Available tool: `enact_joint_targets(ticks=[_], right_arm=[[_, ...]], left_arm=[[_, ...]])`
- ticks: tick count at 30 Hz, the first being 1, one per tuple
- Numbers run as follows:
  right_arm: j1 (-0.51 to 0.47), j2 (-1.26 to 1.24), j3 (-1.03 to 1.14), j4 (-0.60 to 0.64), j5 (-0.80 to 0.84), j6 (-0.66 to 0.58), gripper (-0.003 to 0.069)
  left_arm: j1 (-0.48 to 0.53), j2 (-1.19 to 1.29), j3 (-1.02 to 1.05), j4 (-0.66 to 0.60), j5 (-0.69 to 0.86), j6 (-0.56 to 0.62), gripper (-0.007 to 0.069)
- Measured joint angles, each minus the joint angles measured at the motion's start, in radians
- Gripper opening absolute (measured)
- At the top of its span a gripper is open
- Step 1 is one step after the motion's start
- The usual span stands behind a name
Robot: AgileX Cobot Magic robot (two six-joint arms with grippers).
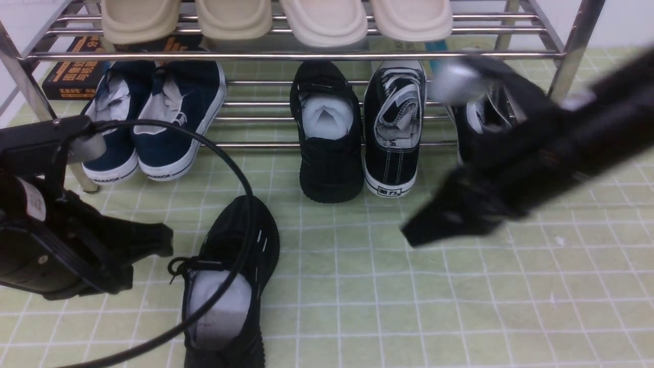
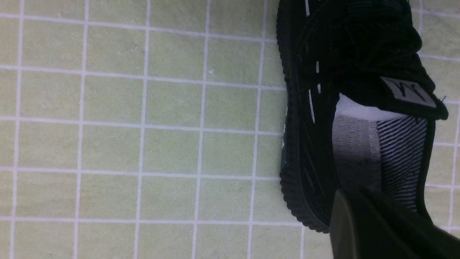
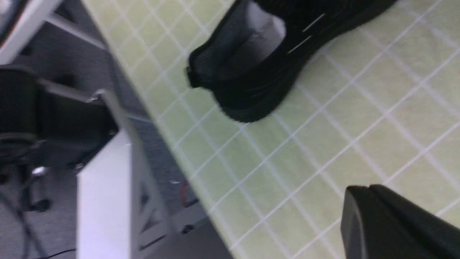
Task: Take the shoes off the shelf with your hand from the green coffee tablecloth.
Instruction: 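Reach toward the shoe rack and grasp a shoe on it with the right gripper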
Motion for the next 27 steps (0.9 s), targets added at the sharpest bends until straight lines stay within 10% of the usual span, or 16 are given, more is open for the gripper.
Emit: enact_joint_targets(ticks=[9, 17, 27], right_arm=[[0.204, 0.333, -0.450, -0.503, -0.018, 0.475, 0.0237], [0.218, 0.603, -0.768, -0.607, -0.003, 0.522, 0.0452], [0.211, 0.705, -0.872, -0.710, -0.069, 0.569, 0.0486]], left_arm=[[0.000, 0.000, 0.000, -0.001, 0.016, 0.000, 0.0063], [0.000, 0.000, 0.000, -0.001, 0.061, 0.000, 0.0170], [0.000, 0.000, 0.000, -0.002, 0.070, 0.000, 0.0274]])
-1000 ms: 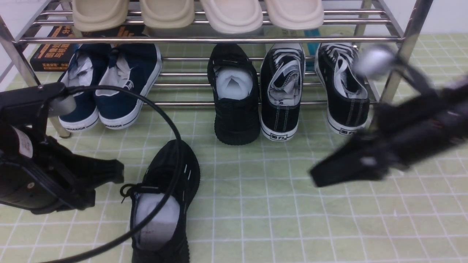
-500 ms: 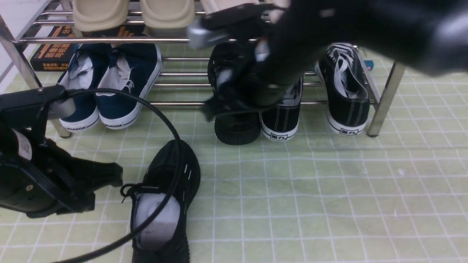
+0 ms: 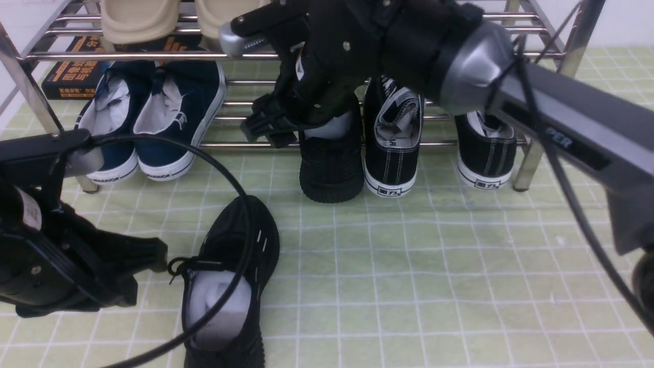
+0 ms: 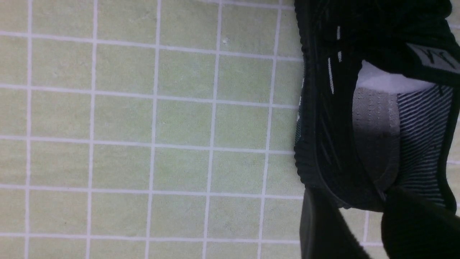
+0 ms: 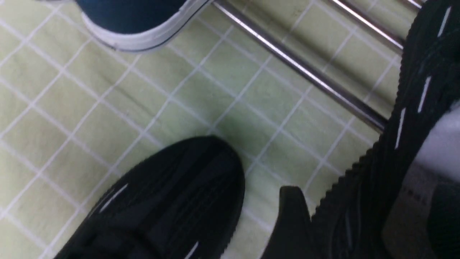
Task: Take the shoes off the shelf with your hand from the green coffee tablecloth.
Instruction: 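Reach toward the shoe rack and grasp a shoe on it with the right gripper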
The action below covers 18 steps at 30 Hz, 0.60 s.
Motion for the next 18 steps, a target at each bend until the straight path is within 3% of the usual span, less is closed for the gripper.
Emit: enact_joint_targets(ticks=[8, 11, 14, 17, 18], right_arm=[[-0.029, 0.082, -0.001, -0.070, -0.104, 0.107, 0.0484], [-0.033, 0.104, -0.001, -0.074, -0.128, 0.113, 0.0449], [-0.033, 0.114, -0.001, -0.075, -0.130, 0.117, 0.0363], [-0.033, 0.108, -0.001, -0.072, -0.102, 0.117, 0.0088], [-0.033, 0.107, -0.001, -0.069, -0.099, 0.117, 0.0075]], left_arm=[[0.000, 0.000, 0.000, 0.000, 0.001, 0.000, 0.0277], [0.000, 0.000, 0.000, 0.000, 0.002, 0.000, 0.0277], [0.000, 0.000, 0.000, 0.000, 0.003, 0.000, 0.0277], [0.000, 0.000, 0.000, 0.000, 0.003, 0.000, 0.0277], [0.000, 0.000, 0.000, 0.000, 0.004, 0.000, 0.0277]])
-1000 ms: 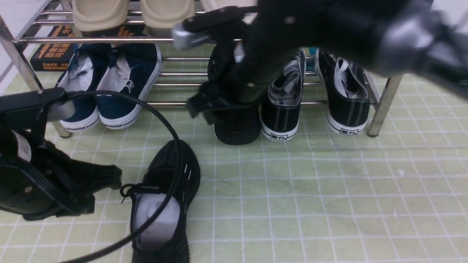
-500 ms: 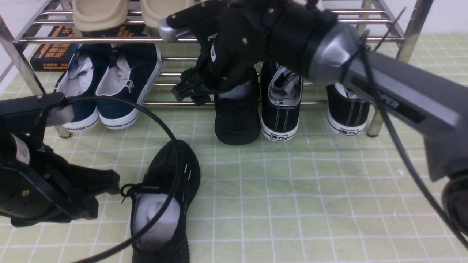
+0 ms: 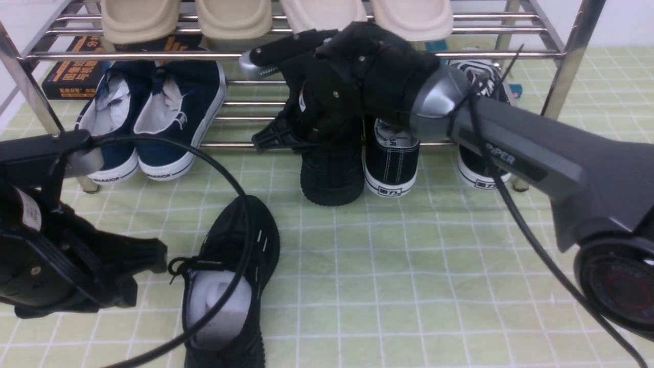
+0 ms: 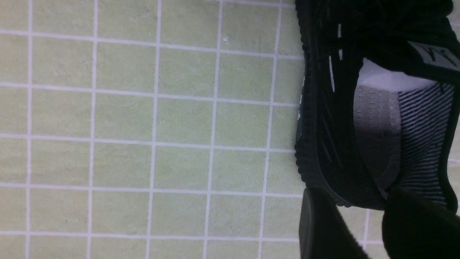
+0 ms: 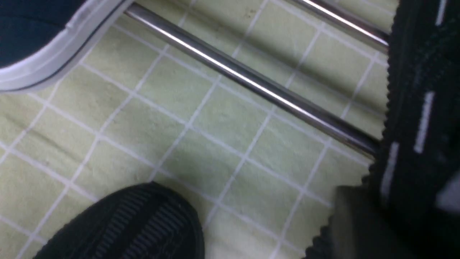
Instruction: Take the shoes off the shelf with your hand from the green coffee tablecloth.
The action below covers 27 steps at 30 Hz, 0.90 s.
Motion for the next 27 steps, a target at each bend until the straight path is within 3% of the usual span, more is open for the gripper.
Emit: enact_joint_targets(ticks=[1, 2, 14, 20, 27], right_arm=[[0.000, -0.011, -0.003, 0.012, 0.024, 0.000, 0.0015], [0.000, -0.018, -0.008, 0.024, 0.048, -0.005, 0.0004], [0.058, -0.204, -0.059, 0.177, 0.408, -0.065, 0.0003], [0.089, -0.255, -0.024, 0.172, 0.413, -0.058, 0.0005], [0.197, -0.379, 0.220, 0.128, 0.415, 0.056, 0.0009]], left_arm=[[0.000, 0.000, 0.000, 0.000, 0.002, 0.000, 0.0277], [0.000, 0.000, 0.000, 0.000, 0.002, 0.000, 0.0277], [0.000, 0.000, 0.000, 0.000, 0.017, 0.000, 0.0277], [0.000, 0.000, 0.000, 0.000, 0.021, 0.000, 0.0277], [0.000, 0.000, 0.000, 0.006, 0.033, 0.000, 0.0277]])
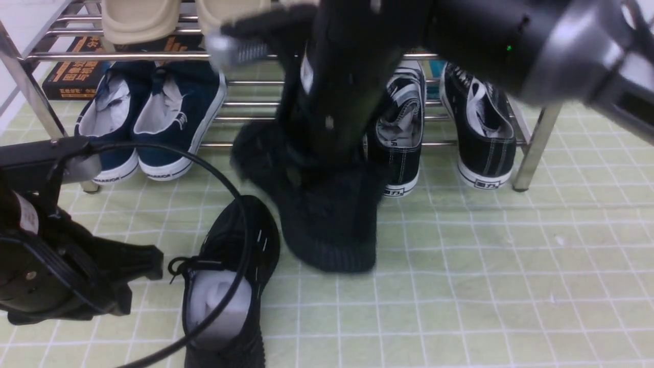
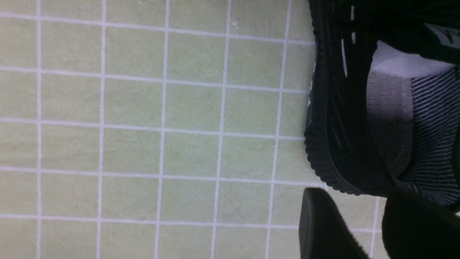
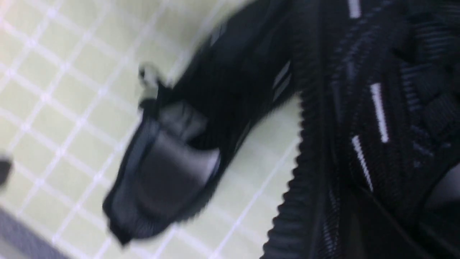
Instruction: Take the shoes off the shelf with your hand from the green coffee tablecloth.
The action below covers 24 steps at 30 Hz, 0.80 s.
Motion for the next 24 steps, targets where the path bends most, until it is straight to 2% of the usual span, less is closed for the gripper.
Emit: enact_joint_targets(ticks=[6, 14, 24], right_arm=[[0.069, -0.014, 0.149, -0.100, -0.011, 0.142, 0.0010], [0.075, 0.016, 0.217, -0.267, -0.127, 0.356, 0.0010], [0.078, 0.132, 0.217, -0.229, -0.180, 0.428, 0.0014]], left_arm=[[0.000, 0.000, 0.000, 0.003, -0.002, 0.000, 0.0277], [0.000, 0.000, 0.000, 0.023, -0.005, 0.000, 0.0277], [0.000, 0.000, 0.000, 0.025, -0.008, 0.000, 0.0265]])
